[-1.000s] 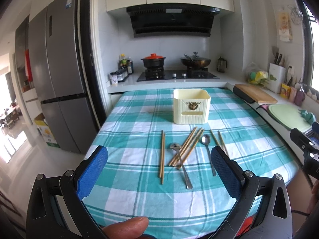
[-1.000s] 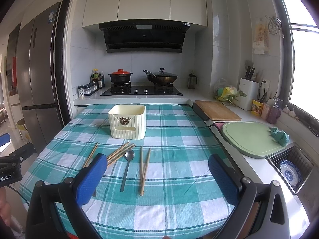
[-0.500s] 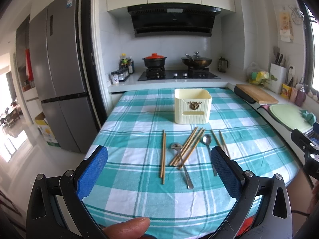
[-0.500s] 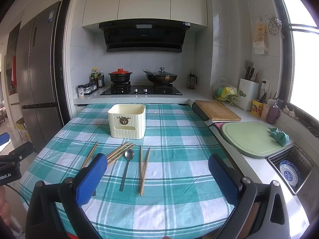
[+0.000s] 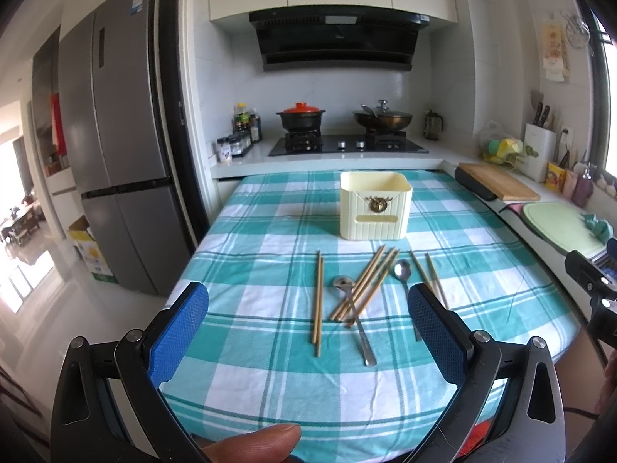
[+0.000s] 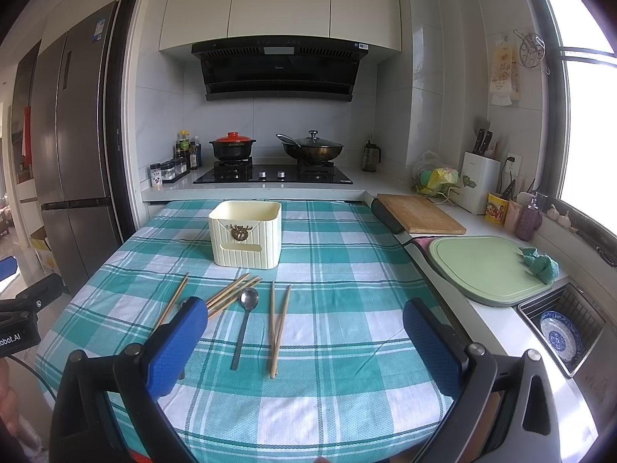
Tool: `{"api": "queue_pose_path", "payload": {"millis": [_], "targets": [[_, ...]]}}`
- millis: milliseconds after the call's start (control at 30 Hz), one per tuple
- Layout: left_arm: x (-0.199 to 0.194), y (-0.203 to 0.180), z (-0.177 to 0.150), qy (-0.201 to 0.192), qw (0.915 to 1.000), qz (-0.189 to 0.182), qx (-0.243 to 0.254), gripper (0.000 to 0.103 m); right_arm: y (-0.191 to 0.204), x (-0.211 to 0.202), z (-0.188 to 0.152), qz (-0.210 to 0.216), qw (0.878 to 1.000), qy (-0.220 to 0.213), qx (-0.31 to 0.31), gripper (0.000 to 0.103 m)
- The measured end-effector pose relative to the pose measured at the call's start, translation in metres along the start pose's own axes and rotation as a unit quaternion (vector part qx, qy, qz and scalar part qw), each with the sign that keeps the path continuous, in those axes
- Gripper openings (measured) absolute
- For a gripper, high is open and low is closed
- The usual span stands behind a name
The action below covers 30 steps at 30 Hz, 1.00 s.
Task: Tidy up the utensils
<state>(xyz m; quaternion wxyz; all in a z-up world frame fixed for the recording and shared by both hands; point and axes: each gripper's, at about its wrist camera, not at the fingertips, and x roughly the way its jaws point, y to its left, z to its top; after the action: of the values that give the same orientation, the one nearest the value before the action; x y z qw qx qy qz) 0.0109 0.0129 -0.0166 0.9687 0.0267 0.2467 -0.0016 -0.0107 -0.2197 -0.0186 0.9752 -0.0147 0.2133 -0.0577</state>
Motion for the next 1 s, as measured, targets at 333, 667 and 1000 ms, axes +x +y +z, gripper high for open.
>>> {"api": "queue_pose_path", "payload": {"millis": [333, 667, 1000], "targets": [[0.001, 0.003, 0.0, 0.002, 1.0, 0.004, -0.002, 0.103, 0.001, 0.0, 0.001, 0.0, 1.0, 0.0, 0.0, 0.103], [0.007, 0.011, 0.003, 0.017, 0.9997, 0.011, -0.012, 0.103, -0.009, 0.003, 0.0, -0.001, 1.0, -0.002, 0.008, 0.103], [0.071, 0.038, -0.004, 0.076, 0.9964, 0.004, -0.037, 0.103, -0.013, 0.03, -0.003, 0.0, 1.0, 0.016, 0.01, 0.103]]}}
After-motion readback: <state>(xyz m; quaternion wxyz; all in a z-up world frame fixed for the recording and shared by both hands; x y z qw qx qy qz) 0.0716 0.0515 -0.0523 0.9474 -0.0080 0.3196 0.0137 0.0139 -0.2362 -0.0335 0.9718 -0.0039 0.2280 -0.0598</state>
